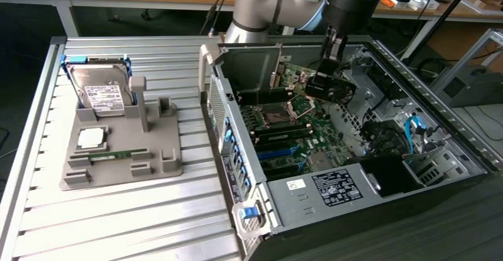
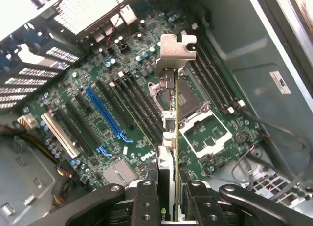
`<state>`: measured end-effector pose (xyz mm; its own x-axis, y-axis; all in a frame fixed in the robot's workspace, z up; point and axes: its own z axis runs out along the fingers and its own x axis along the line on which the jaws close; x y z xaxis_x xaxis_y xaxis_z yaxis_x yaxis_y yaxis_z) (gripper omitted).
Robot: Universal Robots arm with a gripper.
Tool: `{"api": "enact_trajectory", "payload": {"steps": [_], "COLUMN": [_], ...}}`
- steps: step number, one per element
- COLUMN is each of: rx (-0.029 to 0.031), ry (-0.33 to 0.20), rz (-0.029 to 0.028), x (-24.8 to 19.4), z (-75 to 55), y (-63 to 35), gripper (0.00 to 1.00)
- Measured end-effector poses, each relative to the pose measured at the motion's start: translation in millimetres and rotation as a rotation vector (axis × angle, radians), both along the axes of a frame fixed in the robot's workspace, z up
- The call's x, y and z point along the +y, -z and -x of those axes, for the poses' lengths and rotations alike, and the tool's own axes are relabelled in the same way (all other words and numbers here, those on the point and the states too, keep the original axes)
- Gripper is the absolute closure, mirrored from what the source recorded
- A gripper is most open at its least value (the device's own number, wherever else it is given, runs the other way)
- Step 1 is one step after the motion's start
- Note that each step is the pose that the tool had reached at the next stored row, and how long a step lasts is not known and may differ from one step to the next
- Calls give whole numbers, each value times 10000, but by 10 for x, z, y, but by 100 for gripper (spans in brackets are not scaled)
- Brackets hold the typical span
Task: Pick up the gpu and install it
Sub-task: 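Insert the gpu into the slot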
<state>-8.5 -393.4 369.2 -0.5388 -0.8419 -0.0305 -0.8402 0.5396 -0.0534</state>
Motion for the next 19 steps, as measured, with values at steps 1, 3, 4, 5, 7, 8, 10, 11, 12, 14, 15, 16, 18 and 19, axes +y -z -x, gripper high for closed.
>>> {"api": "enact_trajectory", "payload": {"steps": [1, 3, 4, 5, 7, 8, 10, 11, 12, 14, 15, 16, 18, 19], "rx": [0, 0, 0, 0, 0, -1, 0, 0, 0, 0, -1, -1, 0, -1], "ry": [-124, -373, -498, -615, -866, -1006, -1313, -1466, -1680, -1959, -2093, -2193, -2387, -2557], "rz": [0, 0, 0, 0, 0, -1, 1, 0, 0, 0, 0, -1, 0, 0], "x": [0, 0, 0, 0, 0, 0, 0, 0, 0, 0, 0, 0, 0, 0], "z": [0, 0, 0, 0, 0, 0, 0, 0, 0, 0, 0, 0, 0, 0], "y": [1, 3, 4, 5, 7, 9, 11, 12, 13, 13, 14, 14, 15, 16], "gripper": [73, 73, 73, 73, 73, 73, 73, 73, 73, 73, 73, 73, 73, 73]}}
